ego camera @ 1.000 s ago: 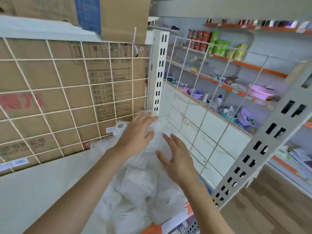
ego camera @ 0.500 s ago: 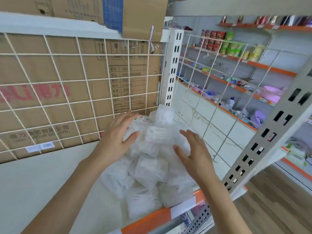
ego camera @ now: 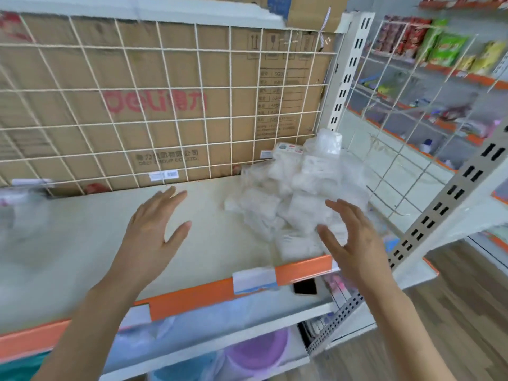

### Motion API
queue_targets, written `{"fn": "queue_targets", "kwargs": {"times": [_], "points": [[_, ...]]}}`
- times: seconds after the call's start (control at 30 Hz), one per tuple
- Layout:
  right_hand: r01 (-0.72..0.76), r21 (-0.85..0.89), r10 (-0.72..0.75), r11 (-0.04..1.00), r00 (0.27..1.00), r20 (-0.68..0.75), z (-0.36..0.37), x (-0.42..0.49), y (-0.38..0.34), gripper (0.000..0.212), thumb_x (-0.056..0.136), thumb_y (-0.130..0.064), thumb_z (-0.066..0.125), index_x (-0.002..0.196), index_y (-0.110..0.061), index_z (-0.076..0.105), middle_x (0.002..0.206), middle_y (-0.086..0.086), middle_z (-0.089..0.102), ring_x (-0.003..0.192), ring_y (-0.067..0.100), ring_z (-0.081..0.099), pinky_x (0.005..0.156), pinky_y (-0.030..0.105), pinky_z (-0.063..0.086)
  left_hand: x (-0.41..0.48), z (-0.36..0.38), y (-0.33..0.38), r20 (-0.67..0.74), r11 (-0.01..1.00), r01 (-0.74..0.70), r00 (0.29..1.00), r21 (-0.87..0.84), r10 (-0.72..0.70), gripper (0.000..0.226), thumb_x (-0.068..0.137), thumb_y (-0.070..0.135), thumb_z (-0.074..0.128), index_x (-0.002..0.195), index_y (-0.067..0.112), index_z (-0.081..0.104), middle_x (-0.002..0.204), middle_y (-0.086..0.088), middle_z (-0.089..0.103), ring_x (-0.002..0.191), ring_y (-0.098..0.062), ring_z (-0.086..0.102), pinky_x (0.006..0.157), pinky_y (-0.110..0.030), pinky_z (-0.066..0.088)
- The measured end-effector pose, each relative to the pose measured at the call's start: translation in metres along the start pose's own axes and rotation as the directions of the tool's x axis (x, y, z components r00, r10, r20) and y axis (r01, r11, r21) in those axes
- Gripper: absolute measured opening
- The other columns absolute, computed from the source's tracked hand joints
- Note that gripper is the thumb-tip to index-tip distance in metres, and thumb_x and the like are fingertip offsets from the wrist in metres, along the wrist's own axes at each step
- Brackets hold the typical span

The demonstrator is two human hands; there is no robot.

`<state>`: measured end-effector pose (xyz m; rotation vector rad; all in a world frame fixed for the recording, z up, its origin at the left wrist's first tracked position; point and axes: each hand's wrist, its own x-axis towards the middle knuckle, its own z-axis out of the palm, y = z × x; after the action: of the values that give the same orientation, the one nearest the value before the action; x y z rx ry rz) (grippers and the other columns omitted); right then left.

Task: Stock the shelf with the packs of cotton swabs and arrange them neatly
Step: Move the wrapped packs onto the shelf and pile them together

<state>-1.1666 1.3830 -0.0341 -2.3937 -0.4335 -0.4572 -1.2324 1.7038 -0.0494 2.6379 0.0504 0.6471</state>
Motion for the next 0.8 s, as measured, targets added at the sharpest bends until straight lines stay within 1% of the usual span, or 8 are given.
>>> {"fn": "queue_targets", "kwargs": {"times": [0.1,0.27,0.37,0.47,0.57,0.6,0.73,0.8], "points": [[0.04,0.04,-0.042,0.998,0.998,0.055,0.014,-0.021,-0.019,0.056,0.082,-0.049,0.045,0.126,-0.016,0.056,0.133,0.01,0.052,0.121,0.027,0.05,0.091,0.034,0.039,-0.043,-0.017,-0.015,-0.004,0.995,0.096,0.995,0.014,-0.096,0.065,0.084,0.051,0.035,0.134,0.011,0.05,0.142,-0.012,0.046,0.132,-0.033,0.04,0.108,-0.048,0.03],[0.078,0.074,-0.086,0.994,0.99,0.109,0.04,-0.036,-0.047,0.049,0.081,-0.038,0.051,0.125,-0.017,0.057,0.133,0.009,0.052,0.121,0.029,0.048,0.091,0.035,0.04,-0.105,-0.048,-0.031,-0.036,0.967,0.237,0.971,0.095,-0.235,0.065,0.084,0.051,0.035,0.133,0.011,0.052,0.139,-0.013,0.049,0.128,-0.036,0.044,0.104,-0.046,0.031],[0.133,0.115,-0.151,0.984,0.973,0.172,0.06,-0.031,-0.067,0.052,0.082,-0.045,0.048,0.125,-0.016,0.057,0.133,0.01,0.053,0.121,0.03,0.048,0.094,0.038,0.04,-0.134,-0.071,-0.043,-0.094,0.935,0.32,0.947,0.155,-0.308,0.062,0.084,0.048,0.041,0.13,0.009,0.054,0.135,-0.016,0.052,0.124,-0.04,0.048,0.1,-0.052,0.035],[0.201,0.164,-0.235,0.966,0.945,0.226,0.079,-0.025,-0.087,0.06,0.08,-0.053,0.04,0.125,-0.017,0.057,0.134,0.009,0.052,0.118,0.032,0.051,0.091,0.04,0.042,-0.162,-0.093,-0.05,-0.159,0.878,0.45,0.89,0.161,-0.427,0.057,0.085,0.044,0.049,0.134,0.014,0.051,0.138,-0.012,0.05,0.128,-0.037,0.044,0.102,-0.053,0.034],[0.233,0.22,-0.292,0.947,0.91,0.296,0.095,-0.02,-0.106,0.053,0.081,-0.045,0.047,0.127,-0.019,0.056,0.136,0.006,0.05,0.108,0.033,0.055,0.092,0.041,0.042,-0.195,-0.11,-0.05,-0.252,0.822,0.546,0.828,0.16,-0.501,0.05,0.089,0.029,0.063,0.135,0.014,0.05,0.138,-0.012,0.049,0.126,-0.037,0.045,0.102,-0.052,0.035],[0.252,0.24,-0.32,0.938,0.895,0.31,0.1,-0.019,-0.111,0.052,0.081,-0.044,0.048,0.127,-0.021,0.056,0.136,0.005,0.05,0.106,0.033,0.056,0.091,0.041,0.042,-0.206,-0.115,-0.049,-0.274,0.796,0.585,0.799,0.154,-0.535,0.05,0.087,0.024,0.064,0.135,0.014,0.05,0.138,-0.011,0.049,0.126,-0.036,0.045,0.102,-0.052,0.035],[0.327,0.318,-0.43,0.89,0.833,0.348,0.123,-0.015,-0.132,0.039,0.091,-0.035,0.056,0.127,-0.024,0.054,0.137,0.001,0.048,0.121,0.024,0.047,0.091,0.04,0.042,-0.247,-0.133,-0.04,-0.368,0.694,0.696,0.704,0.185,-0.607,0.048,0.09,0.03,0.058,0.135,0.015,0.05,0.138,-0.01,0.05,0.126,-0.035,0.046,0.101,-0.053,0.037],[0.349,0.356,-0.473,0.867,0.8,0.369,0.136,-0.016,-0.143,0.04,0.089,-0.027,0.06,0.128,-0.024,0.053,0.137,0.0,0.047,0.125,0.021,0.043,0.092,0.039,0.041,-0.269,-0.138,-0.034,-0.42,0.634,0.752,0.641,0.179,-0.642,0.049,0.089,0.037,0.057,0.132,0.013,0.053,0.135,-0.01,0.052,0.123,-0.037,0.048,0.096,-0.053,0.038]]}}
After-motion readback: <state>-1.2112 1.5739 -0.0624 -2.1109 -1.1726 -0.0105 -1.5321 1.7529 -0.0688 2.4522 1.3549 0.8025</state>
